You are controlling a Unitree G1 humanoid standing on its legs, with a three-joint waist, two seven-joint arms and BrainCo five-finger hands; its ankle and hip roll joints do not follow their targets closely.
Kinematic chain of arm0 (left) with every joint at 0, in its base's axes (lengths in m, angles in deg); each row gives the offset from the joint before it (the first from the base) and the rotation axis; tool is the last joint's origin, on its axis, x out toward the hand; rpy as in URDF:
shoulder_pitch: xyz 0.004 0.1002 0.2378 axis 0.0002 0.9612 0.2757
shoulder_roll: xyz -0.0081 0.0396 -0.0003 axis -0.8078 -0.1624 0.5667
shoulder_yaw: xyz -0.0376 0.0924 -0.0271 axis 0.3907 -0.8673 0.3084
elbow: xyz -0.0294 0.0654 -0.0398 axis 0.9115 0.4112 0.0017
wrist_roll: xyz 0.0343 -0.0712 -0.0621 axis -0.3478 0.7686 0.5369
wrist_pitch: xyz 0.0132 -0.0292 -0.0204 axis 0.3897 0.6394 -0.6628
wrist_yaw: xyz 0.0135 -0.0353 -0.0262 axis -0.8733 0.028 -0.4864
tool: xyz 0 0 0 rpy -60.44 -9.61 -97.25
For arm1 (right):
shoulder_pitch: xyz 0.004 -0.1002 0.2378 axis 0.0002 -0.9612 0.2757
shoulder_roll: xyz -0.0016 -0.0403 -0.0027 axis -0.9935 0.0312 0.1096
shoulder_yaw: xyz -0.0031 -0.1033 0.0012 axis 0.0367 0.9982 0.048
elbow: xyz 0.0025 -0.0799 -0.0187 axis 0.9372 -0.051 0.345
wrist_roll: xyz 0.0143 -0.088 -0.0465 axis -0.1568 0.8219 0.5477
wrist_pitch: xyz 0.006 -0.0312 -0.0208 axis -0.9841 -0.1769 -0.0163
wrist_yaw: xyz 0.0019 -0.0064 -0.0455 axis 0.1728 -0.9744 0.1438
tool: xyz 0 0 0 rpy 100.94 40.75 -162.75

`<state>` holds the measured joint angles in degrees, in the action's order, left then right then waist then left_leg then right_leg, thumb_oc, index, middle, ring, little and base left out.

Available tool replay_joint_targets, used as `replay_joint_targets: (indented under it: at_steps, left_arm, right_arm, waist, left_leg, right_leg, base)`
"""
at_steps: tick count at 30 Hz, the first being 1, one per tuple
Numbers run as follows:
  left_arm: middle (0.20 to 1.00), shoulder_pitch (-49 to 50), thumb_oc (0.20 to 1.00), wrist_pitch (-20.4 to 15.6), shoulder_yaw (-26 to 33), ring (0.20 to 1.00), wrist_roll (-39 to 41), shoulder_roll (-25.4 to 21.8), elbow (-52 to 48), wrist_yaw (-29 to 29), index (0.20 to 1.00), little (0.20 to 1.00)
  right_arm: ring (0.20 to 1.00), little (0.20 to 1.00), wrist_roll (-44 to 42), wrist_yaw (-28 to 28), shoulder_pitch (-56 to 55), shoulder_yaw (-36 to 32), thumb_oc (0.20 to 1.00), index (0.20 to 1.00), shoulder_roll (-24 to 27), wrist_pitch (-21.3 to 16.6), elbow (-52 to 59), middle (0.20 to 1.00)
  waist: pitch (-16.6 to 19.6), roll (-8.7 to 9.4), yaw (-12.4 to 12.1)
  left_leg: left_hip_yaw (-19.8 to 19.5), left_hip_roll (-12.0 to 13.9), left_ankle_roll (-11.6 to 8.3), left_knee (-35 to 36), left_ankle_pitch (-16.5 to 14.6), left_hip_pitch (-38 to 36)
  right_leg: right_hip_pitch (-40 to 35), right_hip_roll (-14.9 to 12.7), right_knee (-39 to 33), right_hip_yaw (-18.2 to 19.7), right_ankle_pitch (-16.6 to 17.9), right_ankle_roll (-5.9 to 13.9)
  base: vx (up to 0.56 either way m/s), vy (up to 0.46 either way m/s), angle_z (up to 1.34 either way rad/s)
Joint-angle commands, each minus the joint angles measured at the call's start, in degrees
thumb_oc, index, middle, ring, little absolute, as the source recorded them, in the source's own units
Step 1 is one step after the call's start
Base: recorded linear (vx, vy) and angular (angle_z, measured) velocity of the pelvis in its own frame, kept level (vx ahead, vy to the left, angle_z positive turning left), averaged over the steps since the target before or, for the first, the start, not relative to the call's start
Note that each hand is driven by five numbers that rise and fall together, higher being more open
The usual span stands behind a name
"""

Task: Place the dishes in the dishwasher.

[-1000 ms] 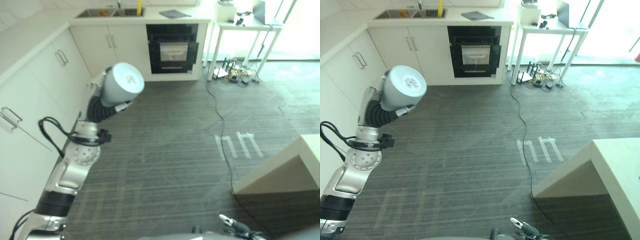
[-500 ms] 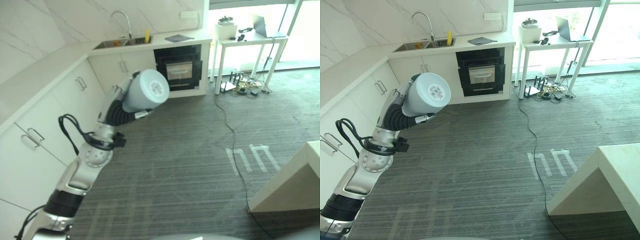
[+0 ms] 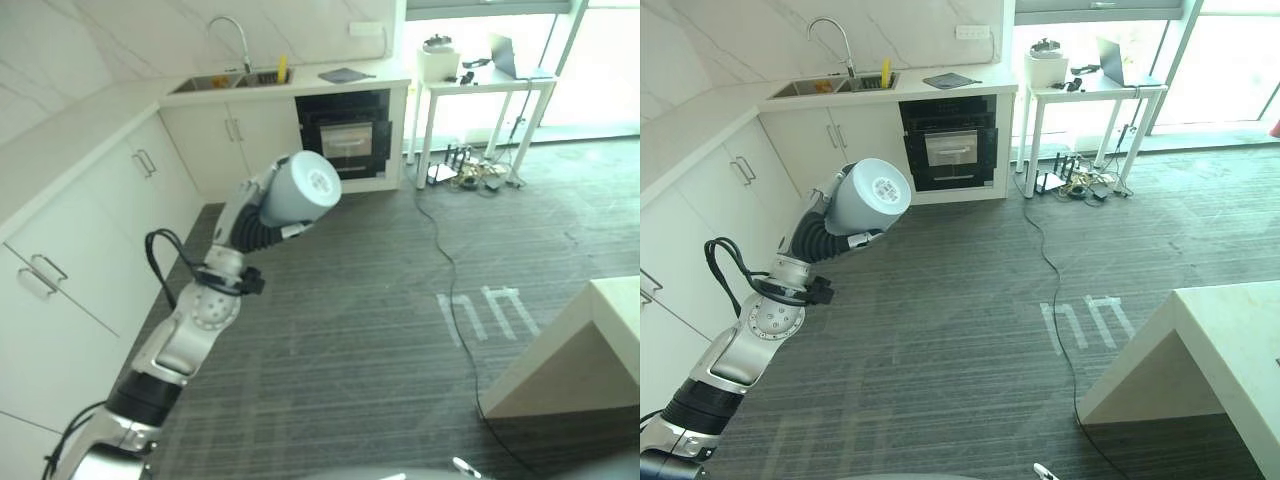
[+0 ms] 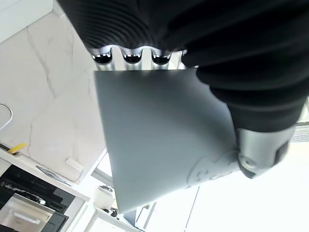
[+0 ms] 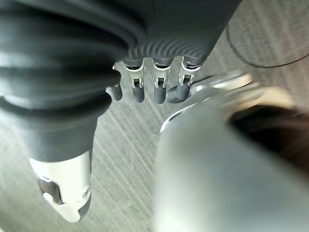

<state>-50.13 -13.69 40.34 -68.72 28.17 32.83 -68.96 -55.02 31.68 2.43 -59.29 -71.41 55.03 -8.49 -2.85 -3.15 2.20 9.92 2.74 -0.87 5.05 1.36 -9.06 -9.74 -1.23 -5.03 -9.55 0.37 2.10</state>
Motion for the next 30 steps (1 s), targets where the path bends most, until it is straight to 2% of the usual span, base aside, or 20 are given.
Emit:
replay_joint_targets:
  at_steps: [1, 9, 10, 12, 13, 14, 15, 16, 18, 19, 21, 22, 23, 25, 26, 28, 30]
  left_arm:
    - [0.200, -4.86, 0.200, -2.57, 3.77, 0.200, 0.97, -0.79, -0.81, -0.28, 0.200, 0.200]
    - [0.200, -3.40, 0.200, -2.61, 4.89, 0.200, -0.25, -1.92, -1.98, -0.40, 0.200, 0.200]
    - [0.200, -2.20, 0.200, -2.05, 5.53, 0.200, -0.71, -1.88, -2.28, -1.32, 0.200, 0.200]
    - [0.200, -1.73, 0.200, -2.30, 5.72, 0.200, -0.02, -1.95, -2.40, -2.41, 0.200, 0.200]
    - [0.200, -1.52, 0.200, -2.43, 5.81, 0.200, 0.05, -1.68, -2.63, -2.55, 0.200, 0.200]
    - [0.200, -1.16, 0.200, -2.90, 6.00, 0.200, 0.24, -1.32, -2.78, -2.41, 0.200, 0.200]
    - [0.200, -0.89, 0.200, -3.36, 6.17, 0.200, 0.17, -1.17, -2.74, -2.22, 0.200, 0.200]
    - [0.200, -0.15, 0.200, -4.36, 6.56, 0.200, -0.18, -0.79, -2.37, -1.97, 0.200, 0.200]
    - [0.200, 0.96, 0.200, -5.27, 7.34, 0.200, -0.77, -0.20, -2.12, -1.87, 0.200, 0.200]
    - [0.200, 1.57, 0.200, -5.67, 7.66, 0.200, -0.91, -0.07, -2.05, -2.08, 0.200, 0.200]
    - [0.200, 2.07, 0.200, -6.53, 7.83, 0.200, -0.54, -0.10, -2.06, -2.22, 0.200, 0.200]
    - [0.200, 2.13, 0.200, -7.00, 7.97, 0.200, -0.33, 0.03, -2.14, -1.69, 0.200, 0.200]
    - [0.200, 2.08, 0.200, -7.61, 7.77, 0.200, -0.47, 0.39, -2.10, -1.11, 0.200, 0.200]
    - [0.200, 2.37, 0.200, -7.94, 6.91, 0.200, -1.66, 1.24, -1.61, -1.22, 0.200, 0.200]
    - [0.200, 1.73, 0.200, -7.86, 6.02, 0.200, -1.92, 1.29, -0.67, -0.96, 0.200, 0.200]
    - [0.200, 0.53, 0.200, -8.10, 5.36, 0.200, -1.64, 0.89, 0.01, -0.05, 0.200, 0.200]
    - [0.200, -2.36, 0.200, -8.78, 3.49, 0.200, -1.26, 0.22, 1.56, 0.88, 0.200, 0.200]
  right_arm:
    - [1.000, 1.000, -2.42, 1.03, 4.76, 2.59, 1.000, 1.000, -0.71, -4.57, 3.30, 1.000]
    - [1.000, 1.000, -5.85, 1.80, 7.26, 6.48, 1.000, 1.000, -1.11, -7.76, 14.65, 1.000]
    - [1.000, 1.000, -5.92, 1.19, 6.02, 7.53, 1.000, 1.000, -1.23, -7.43, 21.17, 1.000]
    - [1.000, 1.000, -4.98, 1.27, 5.84, 7.78, 1.000, 1.000, -0.39, -8.17, 24.00, 1.000]
    - [1.000, 1.000, -4.44, 2.00, 5.61, 7.75, 1.000, 1.000, -0.16, -8.48, 25.66, 1.000]
    - [1.000, 1.000, -4.32, 2.64, 5.26, 7.72, 1.000, 1.000, 0.29, -9.14, 27.56, 1.000]
    - [1.000, 1.000, -4.47, 2.84, 5.08, 7.65, 1.000, 1.000, 0.57, -9.33, 28.37, 1.000]
    - [1.000, 1.000, -4.55, 2.85, 5.01, 7.32, 1.000, 1.000, 1.01, -10.00, 29.55, 1.000]
    - [1.000, 1.000, -4.06, 2.40, 5.52, 7.17, 1.000, 1.000, 1.39, -10.09, 30.32, 1.000]
    - [1.000, 1.000, -4.20, 1.91, 5.78, 7.36, 1.000, 1.000, 1.62, -9.99, 30.85, 1.000]
    - [1.000, 1.000, -5.38, 1.15, 5.63, 7.63, 1.000, 1.000, 2.07, -9.63, 31.78, 1.000]
    - [1.000, 1.000, -6.66, 1.45, 5.37, 7.75, 1.000, 1.000, 2.29, -9.88, 31.97, 1.000]
    - [1.000, 1.000, -8.12, 1.89, 5.09, 7.60, 1.000, 1.000, 2.54, -9.67, 32.24, 1.000]
    - [1.000, 1.000, -7.88, 2.18, 4.63, 7.72, 1.000, 1.000, 2.44, -9.76, 31.61, 1.000]
    - [1.000, 1.000, -7.57, 2.71, 4.39, 8.45, 1.000, 1.000, 1.85, -9.39, 31.13, 1.000]
    - [1.000, 1.000, -7.68, 3.60, 3.74, 8.31, 1.000, 1.000, 1.27, -9.19, 32.18, 1.000]
    - [1.000, 1.000, -8.57, 5.60, 3.03, 7.90, 1.000, 1.000, 0.04, -9.31, 33.63, 1.000]
  waist:
    - [-1.52, 2.72, 0.68]
    - [-1.36, 2.69, -0.15]
    - [-1.58, 3.01, 0.26]
    - [-2.46, 3.70, 0.33]
    - [-3.21, 4.19, 0.14]
    - [-4.51, 4.65, -0.25]
    - [-4.97, 4.56, -0.24]
    - [-6.11, 4.29, -0.36]
    - [-6.54, 3.32, -0.56]
    - [-6.69, 2.80, -0.92]
    - [-6.68, 2.78, -1.44]
    - [-6.59, 2.87, -1.59]
    - [-5.93, 3.18, -1.28]
    - [-5.49, 3.37, -1.57]
    - [-4.38, 3.87, -2.44]
    - [-3.82, 4.10, -2.59]
    - [-3.50, 4.11, -1.92]
  left_leg:
    - [-0.67, -2.37, 0.44, -0.71, -3.56, -1.71]
    - [-0.35, -1.44, -0.54, -1.03, -3.28, -2.34]
    - [1.53, -1.64, -1.17, -5.94, -4.73, -0.92]
    - [2.88, -2.35, -0.71, -12.65, -6.82, 1.52]
    - [3.27, -2.22, -0.92, -18.35, -6.22, 4.44]
    - [3.52, -1.43, -1.89, -24.23, -3.53, 8.63]
    - [3.32, -0.45, -2.66, -26.17, -1.99, 10.81]
    - [3.10, 1.34, -4.05, -25.93, 1.39, 13.23]
    - [2.74, 3.07, -5.11, -18.71, 4.61, 13.31]
    - [2.72, 3.88, -6.00, -11.34, 7.86, 13.19]
    - [2.96, 5.36, -7.51, -5.31, 12.16, 14.11]
    - [3.27, 6.00, -8.02, -4.33, 13.25, 14.74]
    - [4.76, 6.08, -8.38, -3.38, 11.19, 14.30]
    - [6.20, 5.43, -7.04, -3.21, 10.07, 13.72]
    - [4.51, 2.77, -4.77, -2.94, 7.05, 11.76]
    - [3.37, 0.68, -2.96, -2.07, 5.55, 9.88]
    - [1.87, -1.82, -0.19, -0.87, 4.62, 7.58]
  right_leg:
    - [0.02, 0.38, 2.10, 2.50, -1.18, 1.50]
    - [-1.55, 0.79, 0.47, 1.47, -1.14, 1.19]
    - [-1.03, 0.36, 0.47, 0.62, -0.80, 1.13]
    - [-0.69, -0.34, 0.93, 0.65, -0.79, 0.64]
    - [-0.75, -0.56, 1.14, 0.69, -0.76, 0.19]
    - [-1.05, -0.41, 1.44, 0.74, -0.82, -0.55]
    - [-0.99, 0.03, 1.70, 0.78, -0.92, -0.93]
    - [-1.26, 0.68, 2.43, 1.22, -1.50, -1.31]
    - [-1.77, 1.35, 2.89, 1.27, -2.66, -1.25]
    - [-2.86, 1.47, 2.41, 1.07, -3.12, -0.97]
    - [-4.34, 0.98, 1.39, 0.16, -3.16, -0.63]
    - [-4.71, 0.63, 1.16, -0.52, -3.10, -0.49]
    - [-5.34, -0.42, 1.26, -1.73, -4.00, 0.09]
    - [-5.80, -1.84, 2.25, -2.73, -4.45, 0.82]
    - [-7.14, -3.39, 3.54, -2.18, -5.48, 1.91]
    - [-7.00, -4.51, 5.86, -2.72, -6.05, 2.70]
    - [-3.79, -6.34, 13.43, -2.98, -2.66, 4.80]
  base:
    - [0.04, -0.089, -0.02]
    - [0.05, -0.118, 0.01]
    - [0.06, -0.136, 0.03]
    - [0.04, -0.119, -0.01]
    - [0.01, -0.114, 0.00]
    - [0.00, -0.095, 0.03]
    - [0.06, -0.036, 0.10]
    - [0.13, 0.074, 0.19]
    - [0.24, 0.215, 0.17]
    - [0.34, 0.299, -0.01]
    - [0.32, 0.273, -0.06]
    - [0.37, 0.310, -0.03]
    - [0.33, 0.333, -0.06]
    - [0.39, 0.426, -0.05]
    - [0.49, 0.501, -0.21]
    - [0.38, 0.414, -0.58]
    - [0.26, 0.362, -0.04]
